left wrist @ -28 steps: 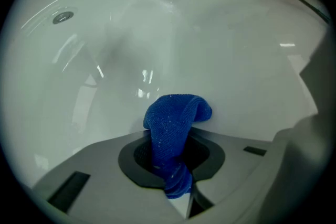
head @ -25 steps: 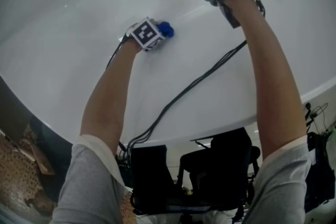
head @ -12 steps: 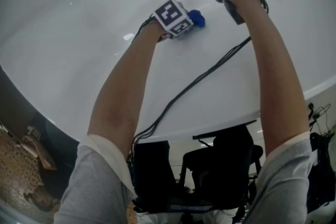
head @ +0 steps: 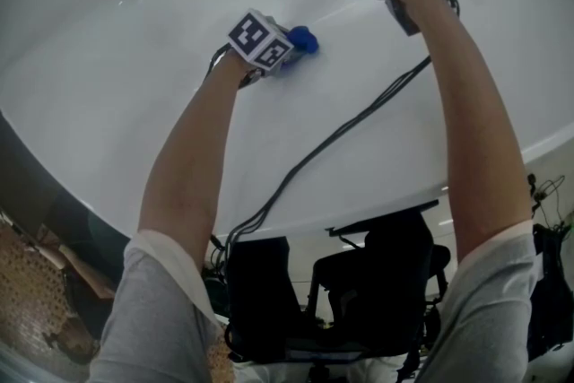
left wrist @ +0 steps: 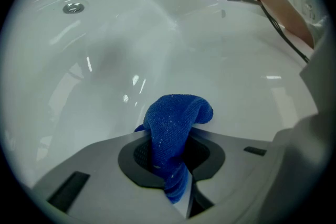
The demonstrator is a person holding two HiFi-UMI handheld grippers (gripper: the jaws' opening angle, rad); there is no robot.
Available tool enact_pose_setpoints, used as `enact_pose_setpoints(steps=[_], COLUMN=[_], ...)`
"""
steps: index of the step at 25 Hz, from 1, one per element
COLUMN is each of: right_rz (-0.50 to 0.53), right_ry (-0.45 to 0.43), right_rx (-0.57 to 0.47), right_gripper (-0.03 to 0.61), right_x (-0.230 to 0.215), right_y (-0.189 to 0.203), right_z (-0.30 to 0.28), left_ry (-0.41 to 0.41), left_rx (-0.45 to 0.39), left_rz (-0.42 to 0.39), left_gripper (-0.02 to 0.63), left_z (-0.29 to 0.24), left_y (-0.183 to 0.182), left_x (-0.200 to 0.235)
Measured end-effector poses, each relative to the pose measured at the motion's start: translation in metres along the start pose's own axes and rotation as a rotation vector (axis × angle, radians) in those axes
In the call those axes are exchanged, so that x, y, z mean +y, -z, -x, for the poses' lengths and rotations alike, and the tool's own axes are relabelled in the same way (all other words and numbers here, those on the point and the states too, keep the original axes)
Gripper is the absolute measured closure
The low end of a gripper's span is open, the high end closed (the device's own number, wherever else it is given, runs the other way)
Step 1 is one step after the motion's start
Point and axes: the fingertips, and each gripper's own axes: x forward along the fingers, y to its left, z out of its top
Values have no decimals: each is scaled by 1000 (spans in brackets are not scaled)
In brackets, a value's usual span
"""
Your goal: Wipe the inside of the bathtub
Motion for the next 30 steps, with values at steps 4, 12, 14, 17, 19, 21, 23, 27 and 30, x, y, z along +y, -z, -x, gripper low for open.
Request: enact_pose_setpoints(steps=[4,12,14,17,19,21,23,27,30], right_rz=[17,-57,-61,-45,-1,43,61,78,64], right_ry=[2,34,50,44,37,43,45,46,47], right_rx=[-4,4,5,-1,5,9,6,-8,-14], right_gripper=[570,569,569,569,569,569,569,570,571], right_x=[1,-7,-9,3,18,28,33,39,40], right_y=[-1,5,4,4,7,9,8,4,5], right_z=[2,11,19,32,39,45,52,68,76], left_ry=[4,14,19,17,16,12,4,8,28], left_rx=[-38,-47,-61,-75,-58,-30,-10,-29,-72], left_rz=[57,-26,-39,-38,-26,-17,-12,-11,-27], left_gripper=[540,540,540,540,540,540,539,539,540], left_z=[1,12,17,27,34,39,42,47,46], left_y=[-4,-51,-55,-52,-41,-28,-21,-33,-57], left_x=[-2,-37,-48,-57,-61,-63,-65,-78,-96])
